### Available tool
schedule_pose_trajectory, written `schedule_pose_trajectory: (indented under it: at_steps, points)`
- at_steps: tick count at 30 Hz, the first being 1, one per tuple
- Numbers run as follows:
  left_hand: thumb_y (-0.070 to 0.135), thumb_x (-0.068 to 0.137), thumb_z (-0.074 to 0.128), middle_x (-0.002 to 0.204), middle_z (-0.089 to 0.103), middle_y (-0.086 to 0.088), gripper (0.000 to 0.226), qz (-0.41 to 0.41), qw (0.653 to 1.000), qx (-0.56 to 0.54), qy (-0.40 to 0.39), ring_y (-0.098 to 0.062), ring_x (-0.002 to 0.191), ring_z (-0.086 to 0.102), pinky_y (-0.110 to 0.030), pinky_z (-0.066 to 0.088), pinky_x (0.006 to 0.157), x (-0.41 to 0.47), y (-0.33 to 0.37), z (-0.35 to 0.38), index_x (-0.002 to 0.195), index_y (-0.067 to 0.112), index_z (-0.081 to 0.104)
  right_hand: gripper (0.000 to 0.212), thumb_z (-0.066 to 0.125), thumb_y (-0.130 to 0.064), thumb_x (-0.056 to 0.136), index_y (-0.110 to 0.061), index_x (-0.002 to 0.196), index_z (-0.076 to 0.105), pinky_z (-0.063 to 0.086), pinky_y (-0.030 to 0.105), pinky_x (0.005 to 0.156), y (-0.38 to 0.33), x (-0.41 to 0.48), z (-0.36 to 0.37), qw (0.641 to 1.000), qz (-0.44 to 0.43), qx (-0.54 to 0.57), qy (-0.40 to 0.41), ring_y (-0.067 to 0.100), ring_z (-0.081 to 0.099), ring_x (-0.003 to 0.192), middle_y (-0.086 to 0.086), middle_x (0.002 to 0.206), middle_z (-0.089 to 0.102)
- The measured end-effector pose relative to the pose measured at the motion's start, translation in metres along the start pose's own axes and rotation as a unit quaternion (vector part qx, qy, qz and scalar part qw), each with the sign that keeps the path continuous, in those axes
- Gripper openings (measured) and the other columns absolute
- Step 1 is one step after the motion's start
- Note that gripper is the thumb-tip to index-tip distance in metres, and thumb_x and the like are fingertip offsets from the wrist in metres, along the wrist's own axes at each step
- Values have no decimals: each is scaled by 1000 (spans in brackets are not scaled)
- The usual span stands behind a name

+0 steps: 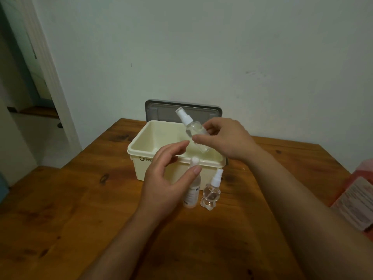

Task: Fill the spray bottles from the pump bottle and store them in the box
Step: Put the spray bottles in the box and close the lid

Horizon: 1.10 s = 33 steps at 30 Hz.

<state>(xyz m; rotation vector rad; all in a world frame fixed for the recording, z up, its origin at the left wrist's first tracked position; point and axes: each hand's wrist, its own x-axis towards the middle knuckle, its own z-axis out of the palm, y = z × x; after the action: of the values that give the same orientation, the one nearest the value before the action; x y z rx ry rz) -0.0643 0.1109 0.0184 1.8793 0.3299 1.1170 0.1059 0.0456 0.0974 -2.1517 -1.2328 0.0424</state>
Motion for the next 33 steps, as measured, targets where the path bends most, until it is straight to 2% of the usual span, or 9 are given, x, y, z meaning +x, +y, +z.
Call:
schedule_pose_trajectory:
  at_steps: [4, 9, 11, 16, 20, 25, 29, 33]
  points:
    - [47, 77, 66, 123, 56, 25, 49, 8, 1000, 7, -7, 1, 116, 53, -12, 45, 92, 0, -3, 0, 125, 40, 55, 47, 68, -62, 79, -29, 113, 65, 55, 38, 83, -2, 15, 8, 991, -10, -120, -59, 13, 61, 91, -11, 98, 63]
    - [48, 77, 64, 124, 54, 24, 50, 14, 1000, 10, -9, -2, 117, 52, -12, 45, 91, 2, -5, 3, 126, 40, 54, 47, 66, -59, 82, -25, 113, 66, 53, 34, 77, -1, 30, 21, 973, -22, -183, -137, 15, 60, 90, -7, 101, 64]
    - [49, 77, 63, 124, 55, 22, 51, 15, 1000, 16, -10, -1, 117, 52, -11, 44, 90, 3, -6, 3, 126, 39, 54, 42, 66, -56, 84, -23, 110, 67, 48, 31, 71, -1, 36, 27, 966, -28, -197, -163, 15, 59, 87, -5, 98, 65]
    - [49, 77, 62, 121, 54, 26, 46, 18, 1000, 22, -14, 1, 114, 52, -9, 44, 87, 4, -5, 3, 122, 46, 52, 15, 60, -37, 92, -23, 90, 60, 37, 26, 59, 0, 45, 37, 942, -45, -244, -225, 13, 53, 72, -7, 75, 56]
    - [51, 77, 61, 121, 54, 27, 45, 16, 999, 29, -17, 2, 114, 52, -10, 45, 87, 4, -7, 4, 120, 48, 51, 6, 58, -24, 91, -22, 87, 62, 40, 28, 62, 1, 49, 42, 927, -48, -271, -254, 19, 57, 77, -4, 76, 59]
    - [51, 77, 61, 122, 53, 27, 45, 17, 999, 36, -18, 2, 115, 51, -9, 44, 88, 4, -9, 5, 121, 47, 51, 11, 58, -22, 92, -15, 92, 66, 47, 33, 70, 3, 53, 46, 912, -48, -295, -282, 21, 58, 76, 0, 80, 62]
    - [51, 77, 60, 121, 54, 27, 44, 25, 999, 44, -15, 3, 114, 51, -8, 44, 87, 3, -8, 6, 120, 47, 52, 14, 59, -21, 93, -12, 99, 68, 50, 35, 79, 4, 55, 47, 905, -40, -300, -299, 22, 60, 82, 4, 90, 66]
    - [50, 78, 60, 121, 53, 29, 42, 32, 998, 49, -15, 4, 115, 50, -9, 45, 87, 3, -8, 5, 119, 48, 51, 8, 58, -19, 94, -14, 94, 63, 47, 31, 75, 3, 56, 48, 898, -42, -307, -313, 17, 55, 75, 0, 81, 60]
